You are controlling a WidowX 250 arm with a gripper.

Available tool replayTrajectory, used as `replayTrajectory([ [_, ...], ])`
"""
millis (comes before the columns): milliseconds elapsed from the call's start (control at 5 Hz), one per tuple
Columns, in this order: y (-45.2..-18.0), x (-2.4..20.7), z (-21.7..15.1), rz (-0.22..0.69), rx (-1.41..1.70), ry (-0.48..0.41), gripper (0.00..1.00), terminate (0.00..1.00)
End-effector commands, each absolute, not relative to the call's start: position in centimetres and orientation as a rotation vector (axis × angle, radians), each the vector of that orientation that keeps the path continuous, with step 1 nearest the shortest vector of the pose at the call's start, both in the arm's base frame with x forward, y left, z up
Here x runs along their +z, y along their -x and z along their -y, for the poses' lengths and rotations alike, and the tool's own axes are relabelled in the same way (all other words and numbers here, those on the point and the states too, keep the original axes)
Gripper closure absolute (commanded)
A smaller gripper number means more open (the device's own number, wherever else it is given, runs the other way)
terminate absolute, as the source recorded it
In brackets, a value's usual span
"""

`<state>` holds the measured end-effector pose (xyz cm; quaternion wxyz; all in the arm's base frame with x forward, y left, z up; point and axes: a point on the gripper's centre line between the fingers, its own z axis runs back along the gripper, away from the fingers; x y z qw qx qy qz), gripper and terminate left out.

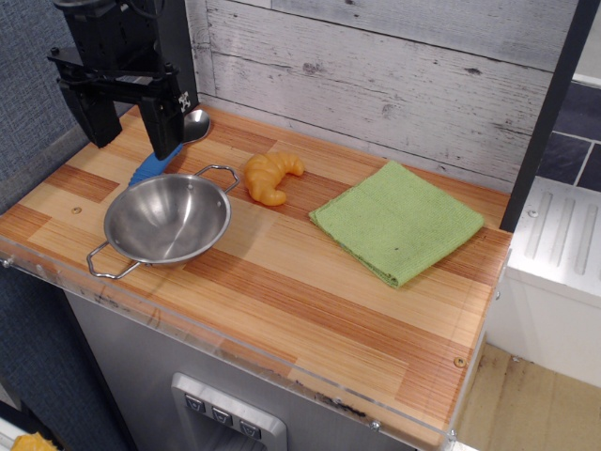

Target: Drag the green napkin to the lower left edge of table

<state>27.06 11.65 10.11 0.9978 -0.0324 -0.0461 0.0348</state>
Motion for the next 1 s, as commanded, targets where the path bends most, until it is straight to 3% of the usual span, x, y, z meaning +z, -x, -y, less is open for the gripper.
replayTrajectory([
  [0, -27.1, 10.1, -11.6, 0.092, 0.07, 0.065, 0.0, 0.0],
  [400, -31.3, 11.6, -2.6, 0.155, -0.094, 0.101, 0.0, 0.0],
  [600, -32.8, 11.1, 1.5, 0.13, -0.135, 0.111, 0.0, 0.0],
  [800, -34.6, 9.8, 4.1, 0.136, -0.155, 0.053, 0.0, 0.0],
])
